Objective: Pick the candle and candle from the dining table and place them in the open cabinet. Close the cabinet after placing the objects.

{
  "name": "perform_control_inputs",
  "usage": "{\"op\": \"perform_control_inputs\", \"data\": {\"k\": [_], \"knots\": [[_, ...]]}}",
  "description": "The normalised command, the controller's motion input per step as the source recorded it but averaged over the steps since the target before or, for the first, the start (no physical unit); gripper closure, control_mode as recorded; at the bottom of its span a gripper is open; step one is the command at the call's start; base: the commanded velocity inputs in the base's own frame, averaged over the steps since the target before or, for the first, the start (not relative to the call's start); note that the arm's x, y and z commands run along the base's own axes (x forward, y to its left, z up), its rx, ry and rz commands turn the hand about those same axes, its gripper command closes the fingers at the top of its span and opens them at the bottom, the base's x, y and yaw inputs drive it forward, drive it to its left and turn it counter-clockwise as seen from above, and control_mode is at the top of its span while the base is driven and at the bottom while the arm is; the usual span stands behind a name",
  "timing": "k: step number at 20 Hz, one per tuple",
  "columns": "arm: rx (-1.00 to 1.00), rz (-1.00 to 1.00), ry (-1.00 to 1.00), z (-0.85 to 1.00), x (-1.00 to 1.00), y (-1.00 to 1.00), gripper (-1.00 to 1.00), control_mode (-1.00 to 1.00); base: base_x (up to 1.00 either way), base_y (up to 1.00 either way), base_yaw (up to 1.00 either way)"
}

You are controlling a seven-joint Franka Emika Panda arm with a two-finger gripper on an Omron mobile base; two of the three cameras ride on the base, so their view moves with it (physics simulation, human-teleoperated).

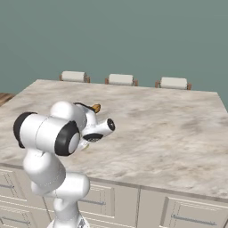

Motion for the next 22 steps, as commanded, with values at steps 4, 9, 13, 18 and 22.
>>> {"op": "perform_control_inputs", "data": {"k": [4,9,13,18,22], "knots": [[0.0,0.01,0.01,-0.03,0.01,0.12,1.0,-1.0,0.0,0.0,0.0],[0.07,0.02,-0.06,0.08,-0.1,0.01,1.0,-1.0,0.0,0.0,0.0],[0.15,0.05,-0.13,0.52,-0.15,0.0,1.0,-1.0,0.0,0.0,0.0],[0.1,0.04,-0.11,0.66,-0.12,0.0,1.0,-1.0,0.0,0.0,0.0],[0.09,0.02,-0.02,0.7,-0.1,0.01,1.0,-1.0,0.0,0.0,0.0]]}}
